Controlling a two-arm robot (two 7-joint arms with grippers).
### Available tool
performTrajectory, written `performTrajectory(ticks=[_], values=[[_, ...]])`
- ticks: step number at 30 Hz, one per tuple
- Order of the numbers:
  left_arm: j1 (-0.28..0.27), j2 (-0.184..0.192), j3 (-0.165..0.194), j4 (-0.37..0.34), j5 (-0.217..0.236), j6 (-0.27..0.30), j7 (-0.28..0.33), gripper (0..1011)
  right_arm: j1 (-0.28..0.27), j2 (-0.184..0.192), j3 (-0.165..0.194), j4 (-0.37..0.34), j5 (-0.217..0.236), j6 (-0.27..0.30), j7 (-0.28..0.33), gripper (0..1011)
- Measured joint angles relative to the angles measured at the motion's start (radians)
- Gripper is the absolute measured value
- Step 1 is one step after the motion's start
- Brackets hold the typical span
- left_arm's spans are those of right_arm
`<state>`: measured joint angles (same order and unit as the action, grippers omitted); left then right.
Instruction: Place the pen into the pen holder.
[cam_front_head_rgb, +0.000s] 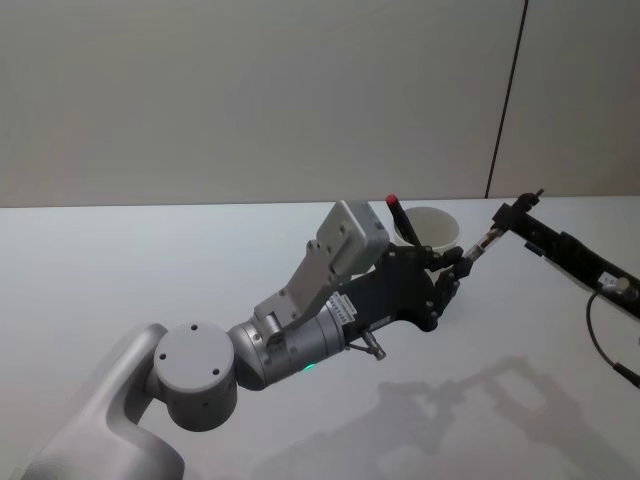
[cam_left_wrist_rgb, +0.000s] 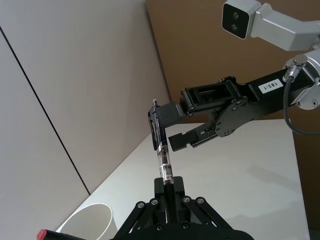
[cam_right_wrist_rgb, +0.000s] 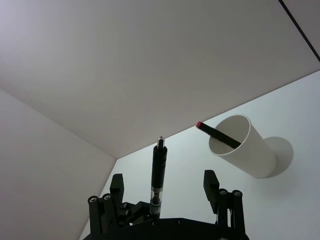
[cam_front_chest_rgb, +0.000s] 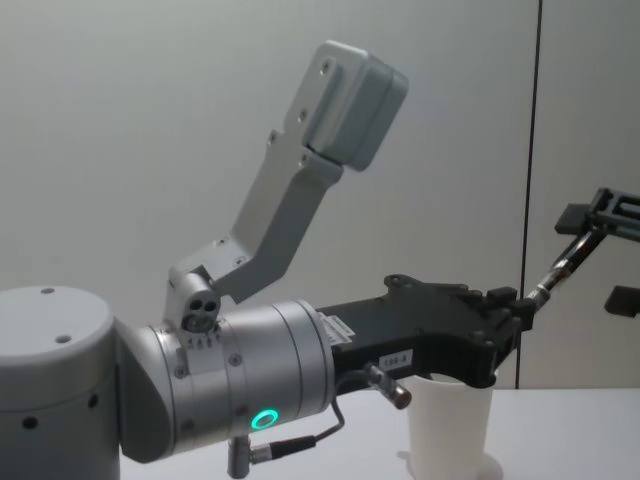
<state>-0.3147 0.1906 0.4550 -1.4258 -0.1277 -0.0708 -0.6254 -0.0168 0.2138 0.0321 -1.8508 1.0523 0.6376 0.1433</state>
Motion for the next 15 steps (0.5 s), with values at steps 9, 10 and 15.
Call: performTrajectory(ticks=[9,10,15], values=[[0.000,0.000,0.000,0.000,0.000,0.000,0.000,114,-0.001,0.002,-0.011,0.000,0.027,-0.021,-0.005,1002],[0.000,0.000,0.000,0.000,0.000,0.000,0.000,114,-0.001,0.003,-0.012,0.000,0.029,-0.023,-0.006,1002],[0.000,0.000,0.000,0.000,0.000,0.000,0.000,114,-0.001,0.005,-0.019,0.001,0.038,-0.037,-0.010,1002]])
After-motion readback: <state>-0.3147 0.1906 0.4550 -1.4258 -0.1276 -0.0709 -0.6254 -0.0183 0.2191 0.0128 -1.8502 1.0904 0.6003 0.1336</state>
